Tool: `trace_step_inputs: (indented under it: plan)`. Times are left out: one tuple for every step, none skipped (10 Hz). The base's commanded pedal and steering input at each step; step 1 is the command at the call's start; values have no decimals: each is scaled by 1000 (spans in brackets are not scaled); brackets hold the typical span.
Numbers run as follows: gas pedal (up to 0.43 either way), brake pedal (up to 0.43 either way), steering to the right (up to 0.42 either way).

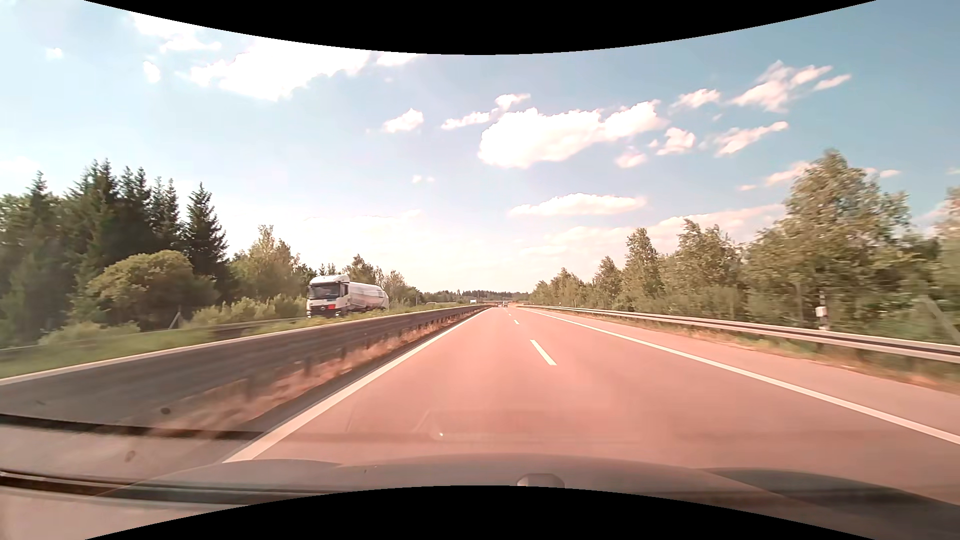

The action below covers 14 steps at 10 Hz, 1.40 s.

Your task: Follow the waypoints while adhering to traffic rules and regulations

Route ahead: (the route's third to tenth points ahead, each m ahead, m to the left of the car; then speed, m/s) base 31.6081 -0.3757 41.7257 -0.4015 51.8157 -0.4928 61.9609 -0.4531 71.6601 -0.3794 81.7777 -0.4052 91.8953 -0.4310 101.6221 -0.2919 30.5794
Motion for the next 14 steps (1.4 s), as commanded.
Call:
trace_step_inputs:
  plan:
    - [331, 0, 2]
    - [319, 0, 2]
    - [319, 0, 2]
    - [319, 0, 2]
    - [319, 0, 2]
    - [319, 0, 2]
    - [319, 0, 2]
    - [319, 0, 2]
    - [319, 0, 2]
    - [319, 0, 2]
    - [319, 0, 2]
    - [299, 0, 2]
    - [287, 0, 1]
    - [280, 0, 0]
